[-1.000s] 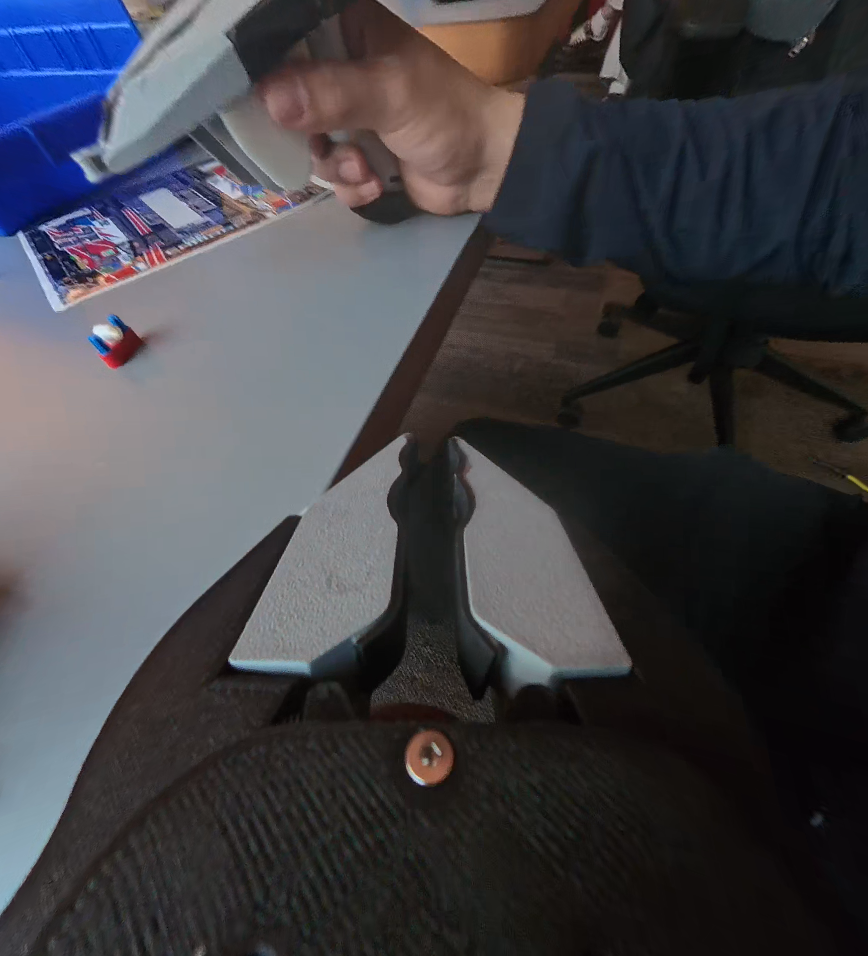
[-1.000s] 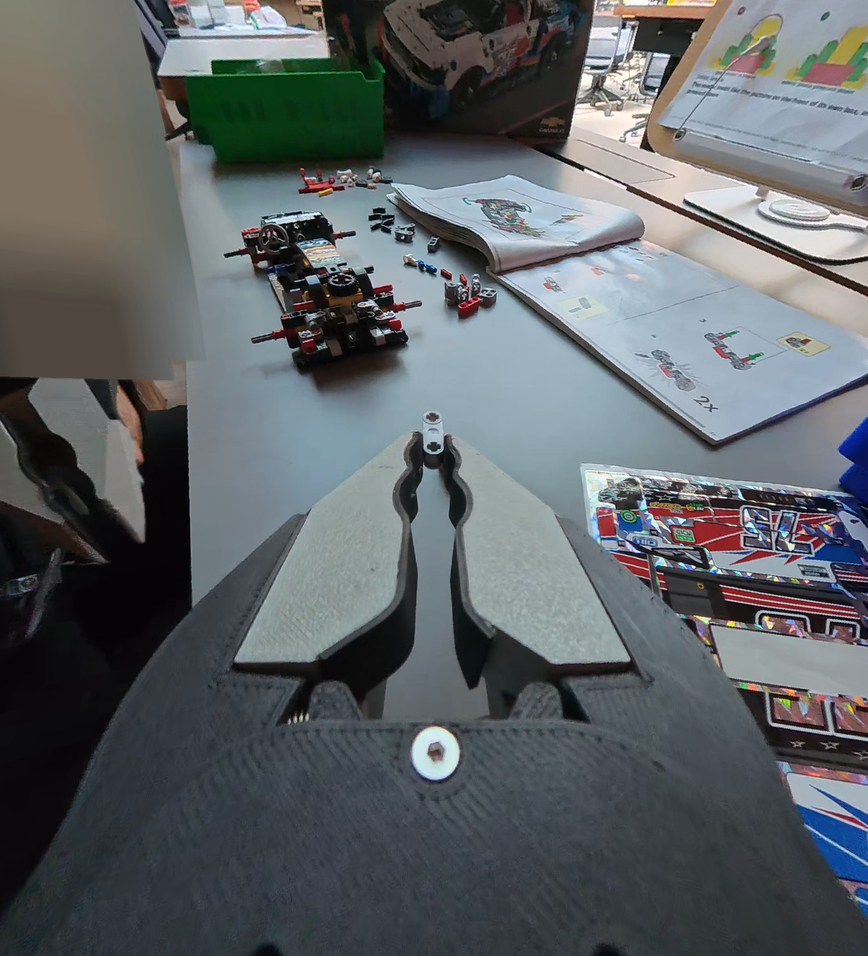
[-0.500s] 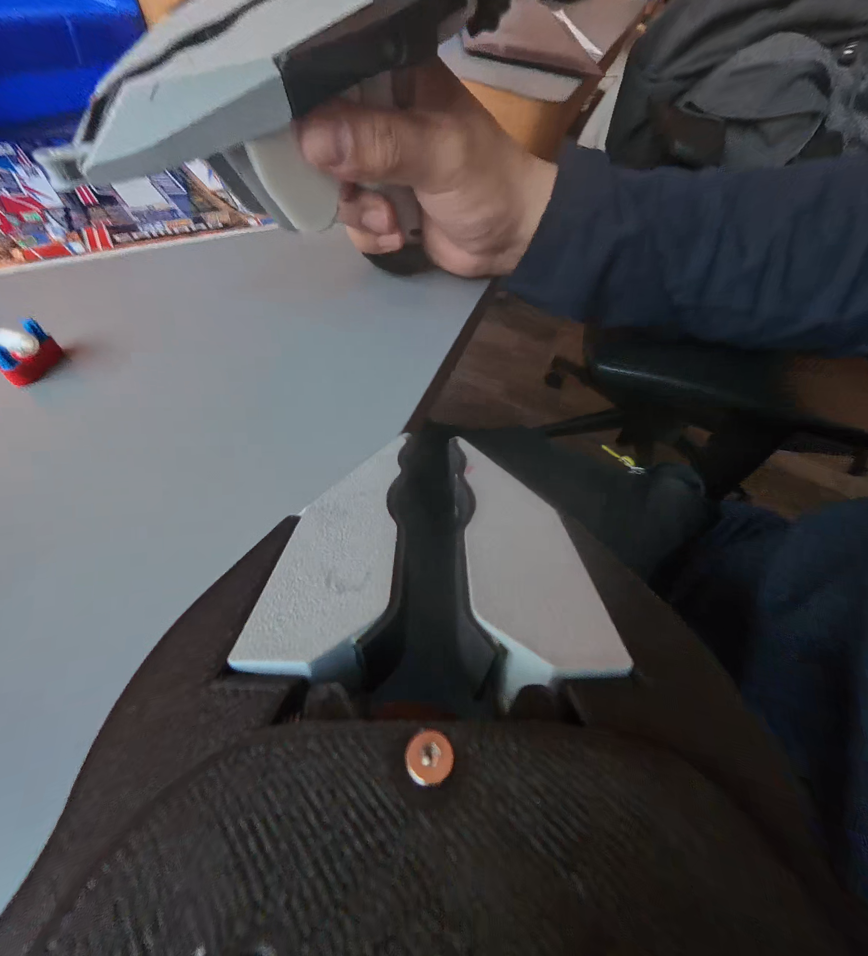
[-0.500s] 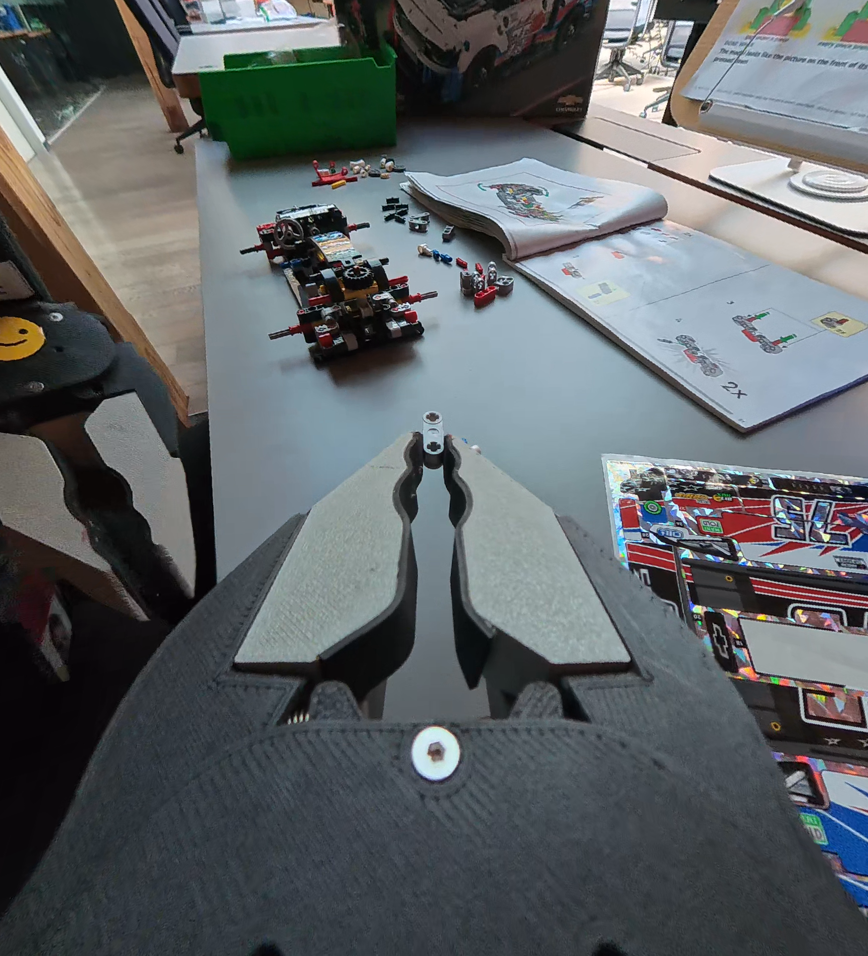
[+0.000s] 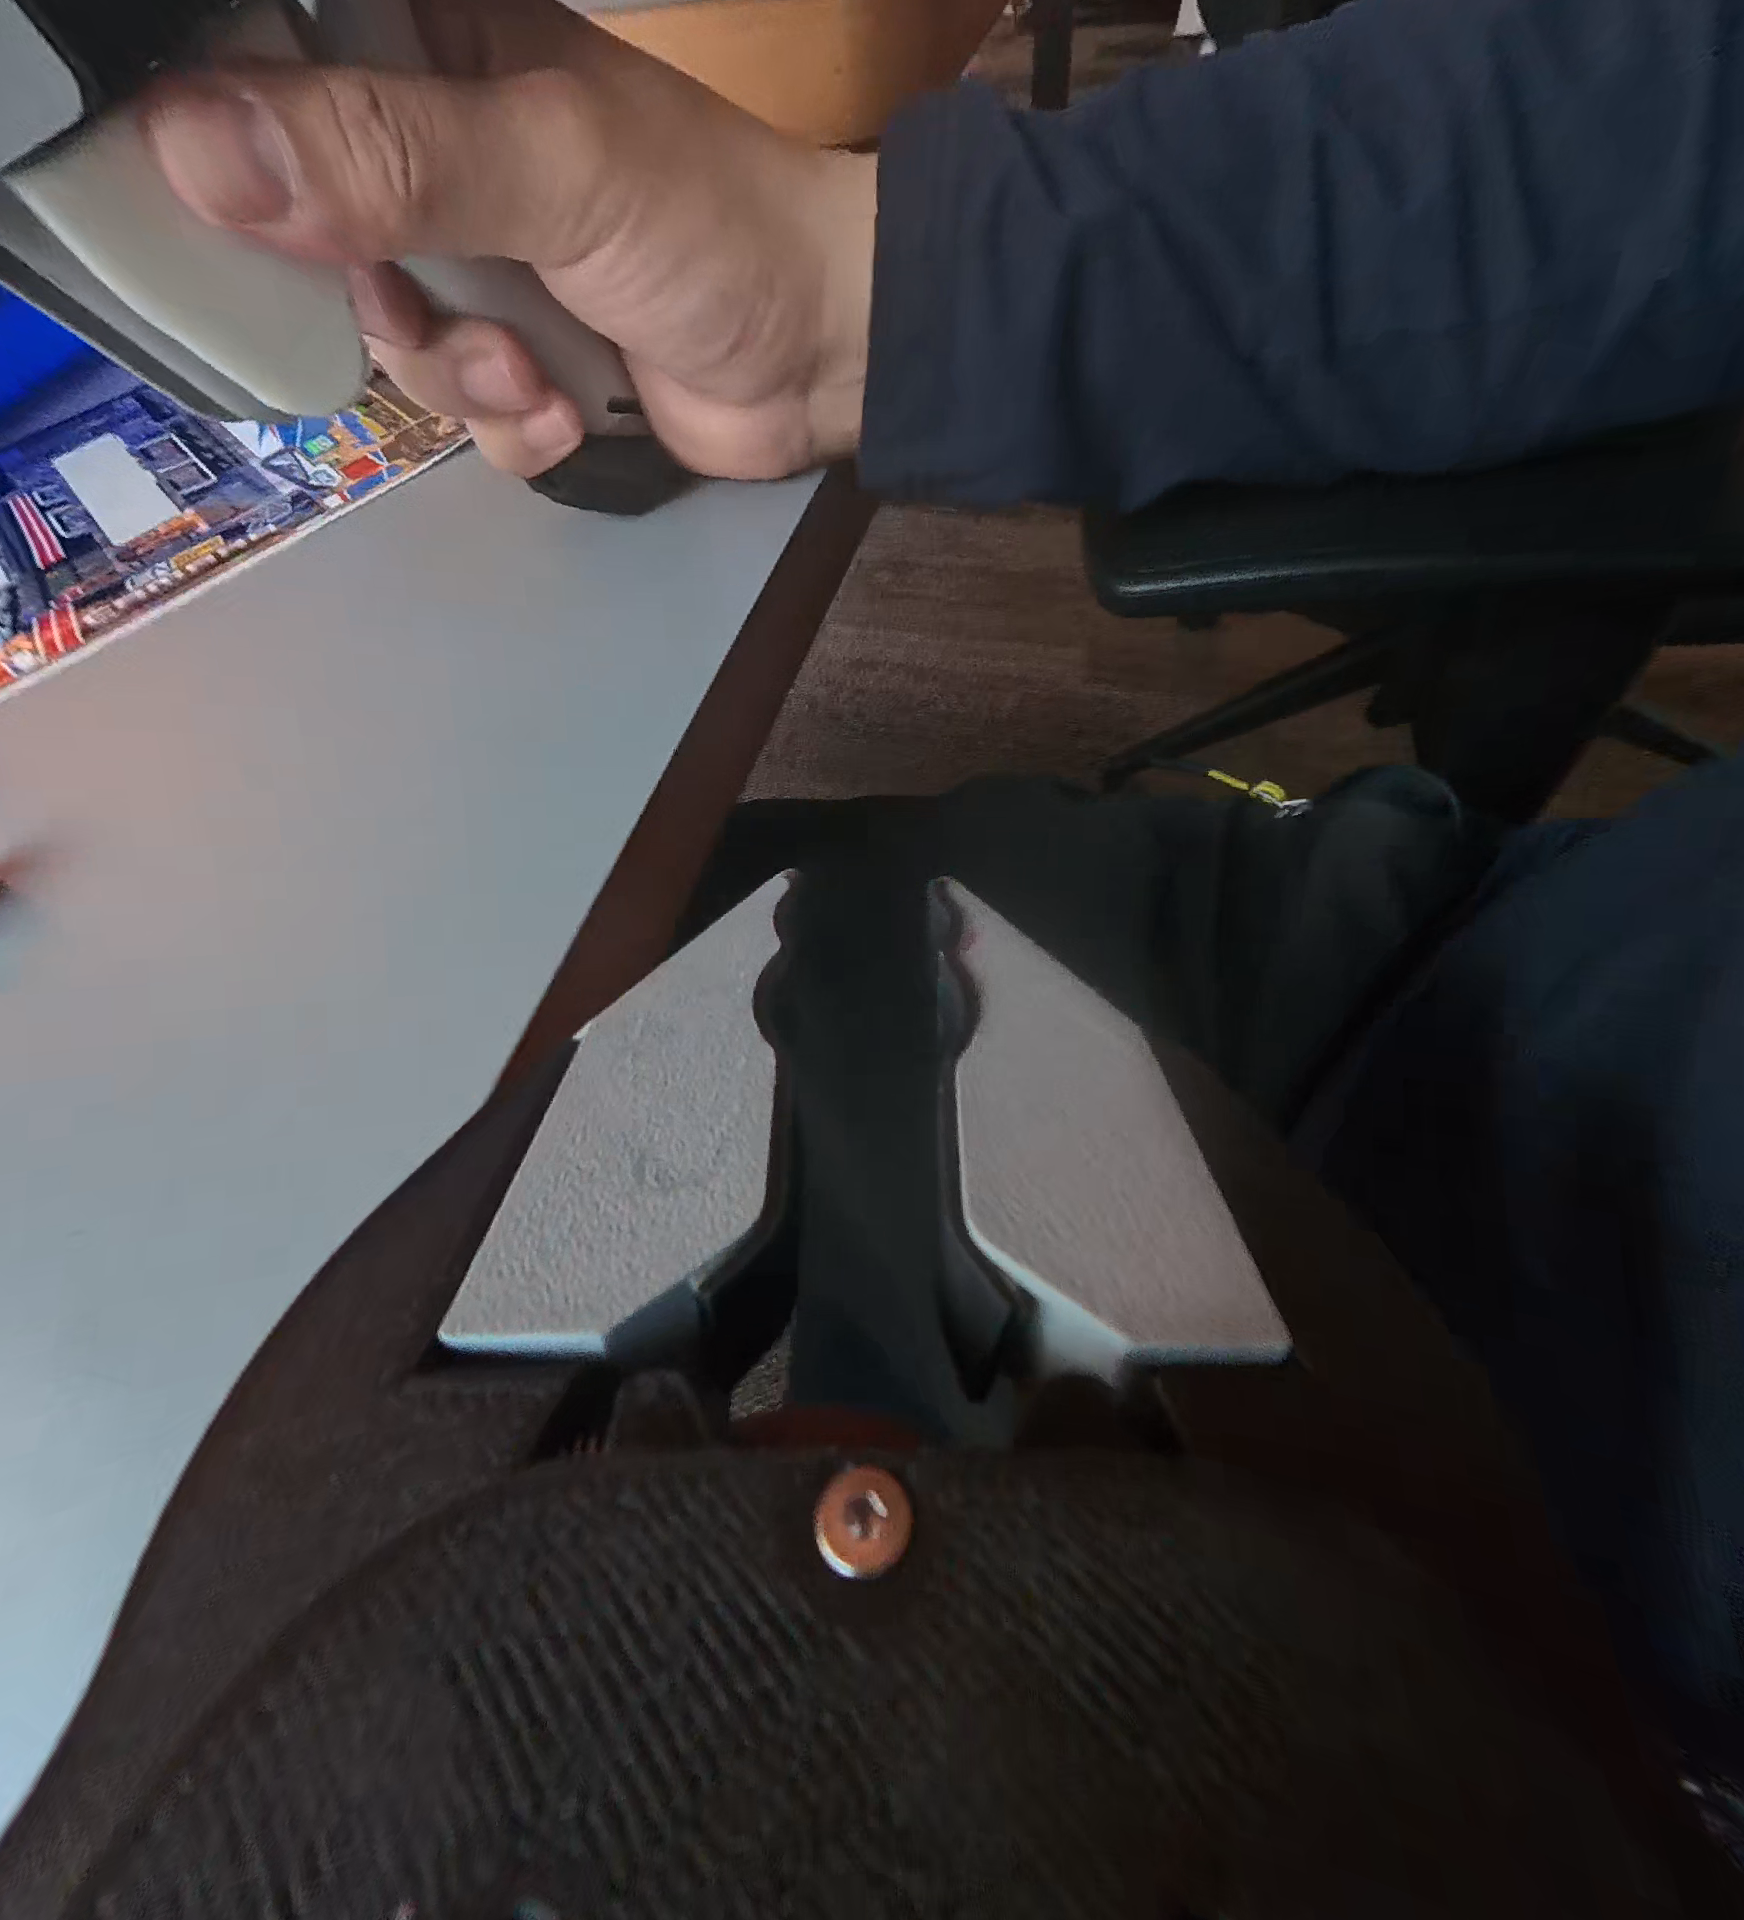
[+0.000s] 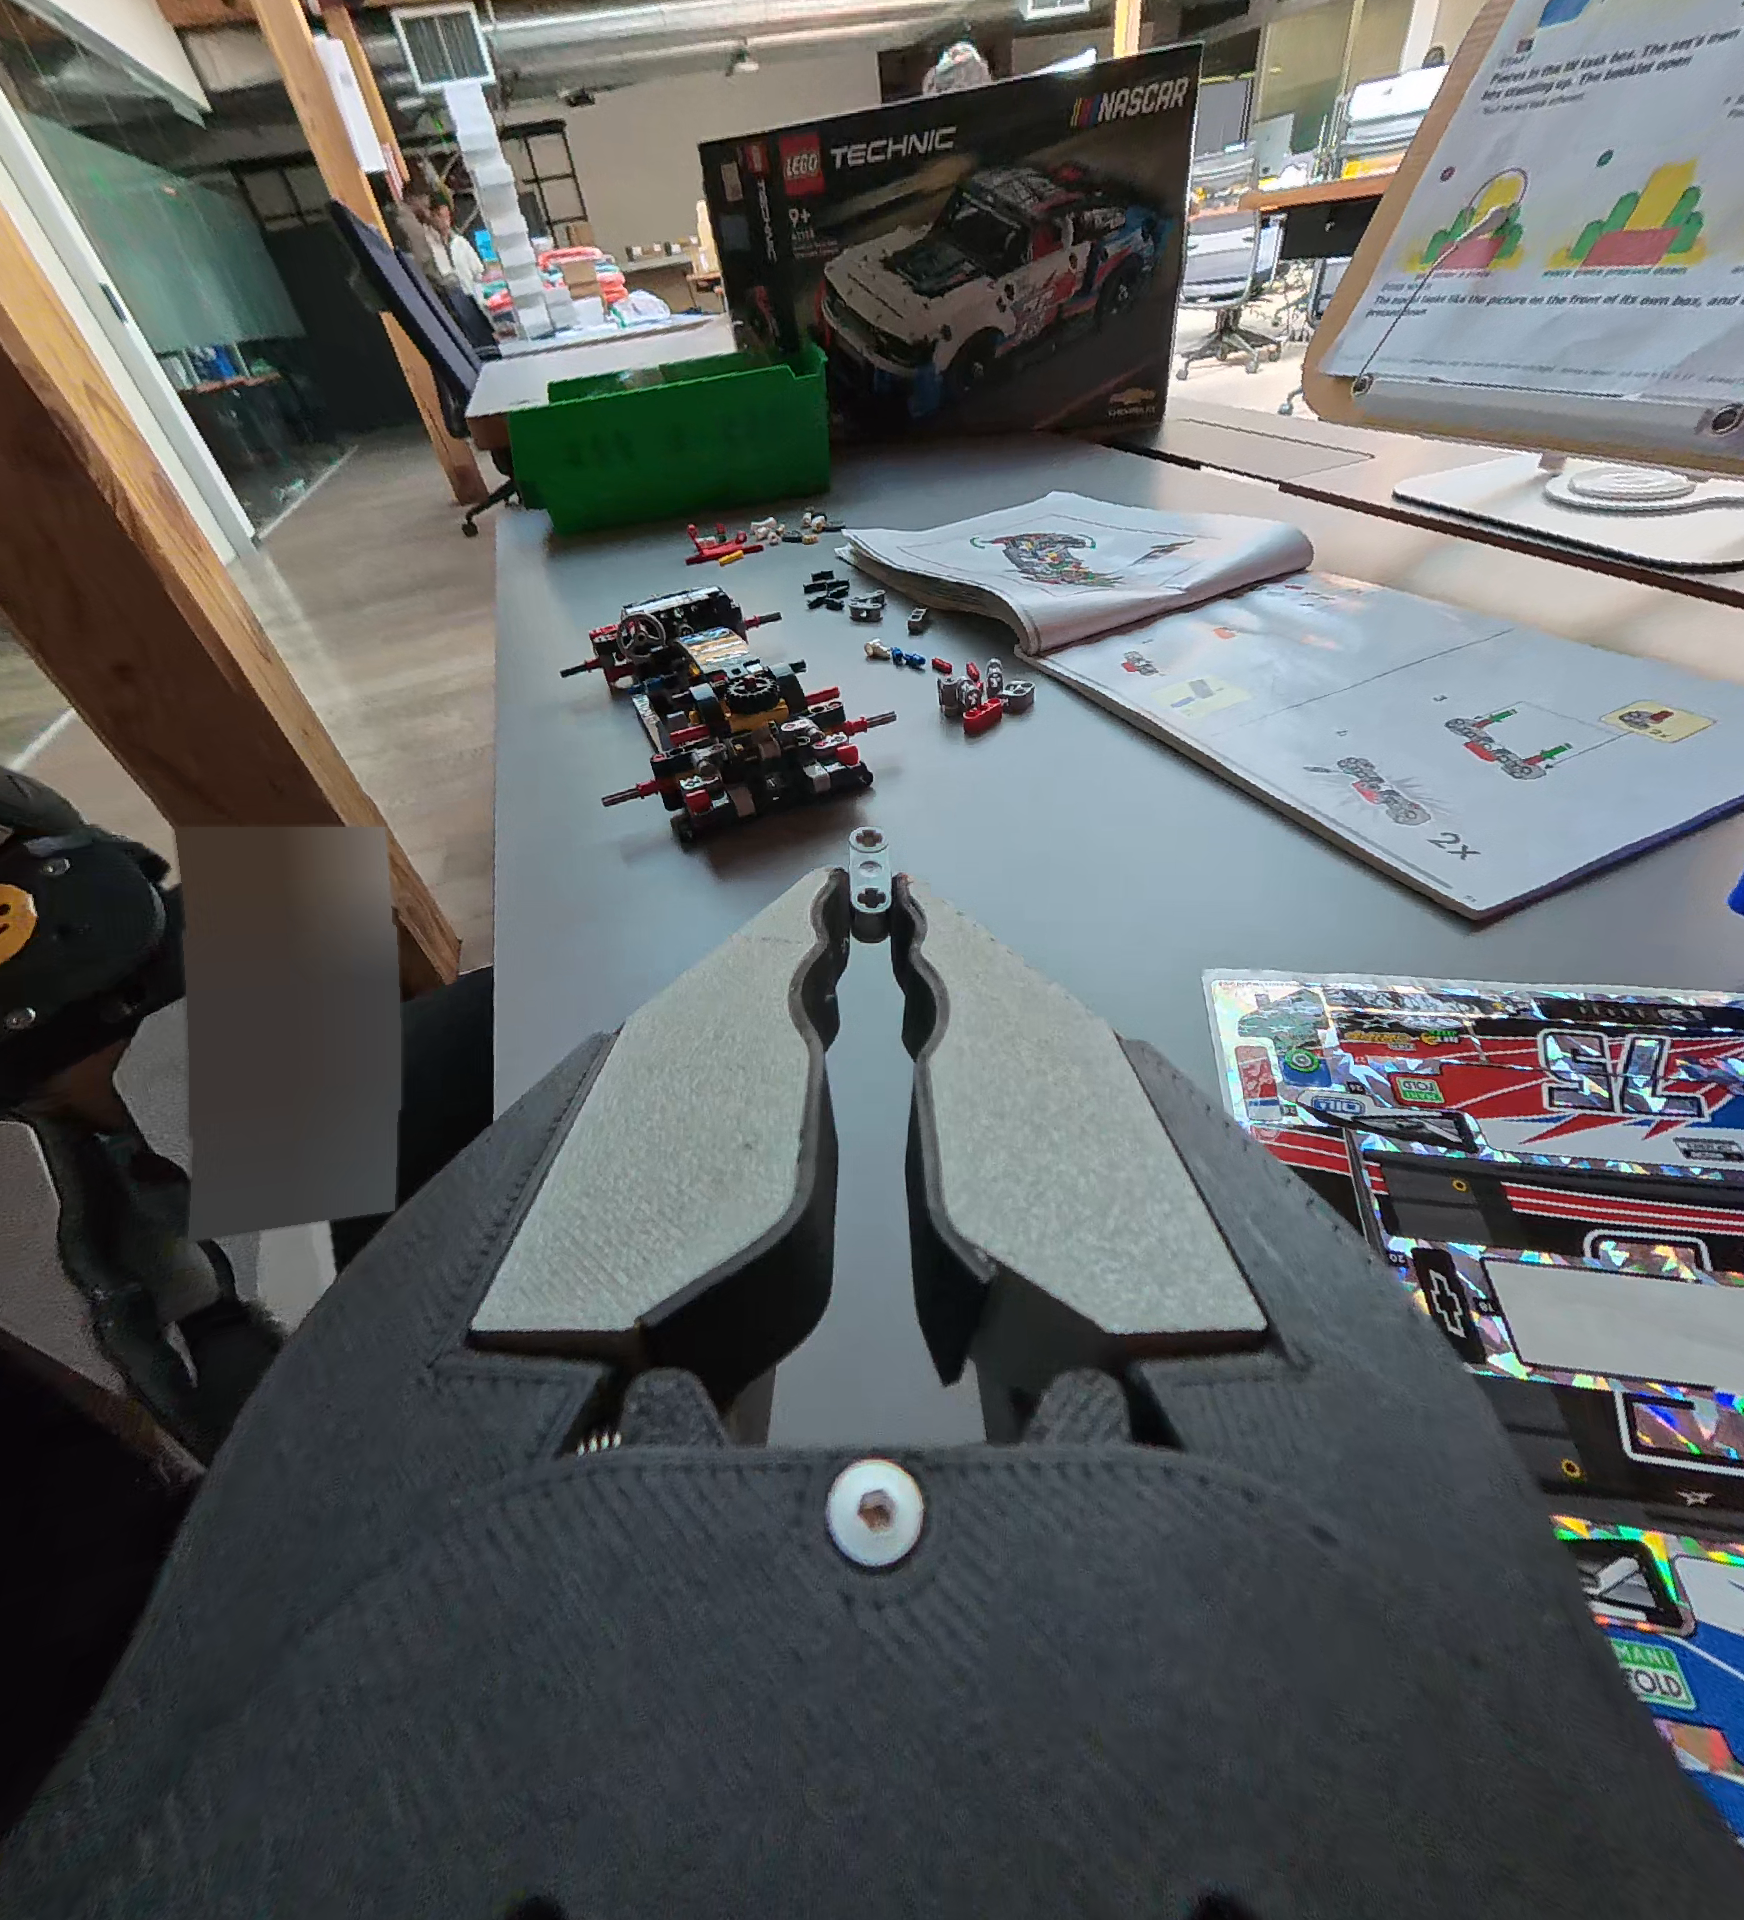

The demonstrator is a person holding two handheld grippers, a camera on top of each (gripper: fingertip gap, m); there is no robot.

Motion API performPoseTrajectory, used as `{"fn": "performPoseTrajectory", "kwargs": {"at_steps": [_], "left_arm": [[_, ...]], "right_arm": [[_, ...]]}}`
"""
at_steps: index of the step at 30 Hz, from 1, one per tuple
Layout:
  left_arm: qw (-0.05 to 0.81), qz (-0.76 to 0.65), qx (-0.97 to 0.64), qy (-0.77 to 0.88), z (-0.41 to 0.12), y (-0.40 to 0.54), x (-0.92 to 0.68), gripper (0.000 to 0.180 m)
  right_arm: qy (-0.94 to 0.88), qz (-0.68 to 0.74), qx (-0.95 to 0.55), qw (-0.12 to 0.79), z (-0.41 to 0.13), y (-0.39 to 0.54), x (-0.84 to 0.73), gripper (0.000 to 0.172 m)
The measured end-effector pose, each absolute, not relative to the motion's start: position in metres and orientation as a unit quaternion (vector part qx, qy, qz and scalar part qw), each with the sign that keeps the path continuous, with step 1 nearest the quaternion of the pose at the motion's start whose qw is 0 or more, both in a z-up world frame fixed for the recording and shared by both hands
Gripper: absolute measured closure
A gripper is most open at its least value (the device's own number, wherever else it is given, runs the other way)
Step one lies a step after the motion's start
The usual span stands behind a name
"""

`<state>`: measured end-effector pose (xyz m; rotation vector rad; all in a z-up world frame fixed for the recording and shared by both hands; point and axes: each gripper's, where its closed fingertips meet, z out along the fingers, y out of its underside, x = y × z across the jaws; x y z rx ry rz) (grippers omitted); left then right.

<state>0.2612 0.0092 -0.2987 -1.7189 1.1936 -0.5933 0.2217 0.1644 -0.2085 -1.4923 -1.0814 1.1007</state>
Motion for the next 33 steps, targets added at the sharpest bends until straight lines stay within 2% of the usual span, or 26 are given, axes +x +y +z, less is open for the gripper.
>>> {"fn": "performPoseTrajectory", "kwargs": {"at_steps": [6,11,17,21,25,27,30,32,33], "left_arm": [[0.507,-0.228,-0.672,0.489,-0.252,0.032,0.253,0.159],[0.507,-0.22,-0.707,0.441,-0.236,0.076,0.231,0.156],[0.447,-0.185,-0.784,0.389,-0.249,0.128,0.205,0.154],[0.451,-0.114,-0.806,0.366,-0.25,0.17,0.184,0.156],[0.418,-0.071,-0.817,0.391,-0.263,0.189,0.178,0.144],[0.398,-0.089,-0.812,0.416,-0.271,0.189,0.186,0.156],[0.349,-0.079,-0.823,0.442,-0.291,0.192,0.187,0.159],[0.33,-0.103,-0.826,0.444,-0.296,0.189,0.191,0.174],[0.328,-0.11,-0.827,0.443,-0.296,0.188,0.192,0.175]], "right_arm": [[-0.453,0.435,-0.604,0.491,-0.208,0.159,0.221,0.167],[-0.469,0.439,-0.599,0.479,-0.21,0.154,0.218,0.167],[-0.493,0.436,-0.615,0.435,-0.222,0.169,0.216,0.167],[-0.498,0.445,-0.622,0.41,-0.227,0.173,0.218,0.167],[-0.515,0.43,-0.62,0.407,-0.231,0.173,0.22,0.167],[-0.524,0.422,-0.62,0.404,-0.234,0.173,0.222,0.167],[-0.543,0.417,-0.625,0.375,-0.242,0.168,0.223,0.166],[-0.55,0.412,-0.625,0.37,-0.245,0.167,0.224,0.166],[-0.552,0.409,-0.626,0.369,-0.246,0.166,0.225,0.166]]}}
